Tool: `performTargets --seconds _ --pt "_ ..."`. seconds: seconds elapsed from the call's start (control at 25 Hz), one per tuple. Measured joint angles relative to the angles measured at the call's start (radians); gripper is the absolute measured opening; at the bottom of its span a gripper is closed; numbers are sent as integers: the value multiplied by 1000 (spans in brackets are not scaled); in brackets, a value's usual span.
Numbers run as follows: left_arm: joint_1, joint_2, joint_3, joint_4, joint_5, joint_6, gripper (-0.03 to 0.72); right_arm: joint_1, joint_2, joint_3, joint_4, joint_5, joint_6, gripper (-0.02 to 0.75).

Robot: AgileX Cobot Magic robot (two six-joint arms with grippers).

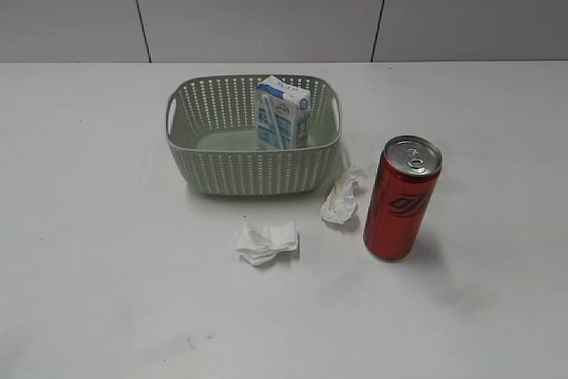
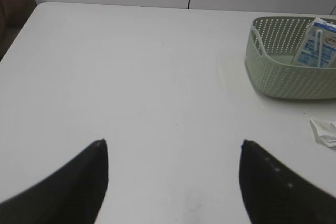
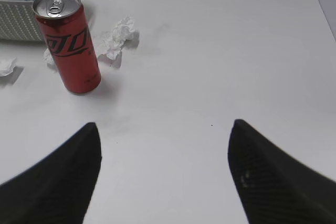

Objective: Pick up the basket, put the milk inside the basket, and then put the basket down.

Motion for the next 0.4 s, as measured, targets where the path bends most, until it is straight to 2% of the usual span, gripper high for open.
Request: performTargets --seconds 0.4 --pt "0 0 2 0 0 0 589 0 0 0 0 0 0 590"
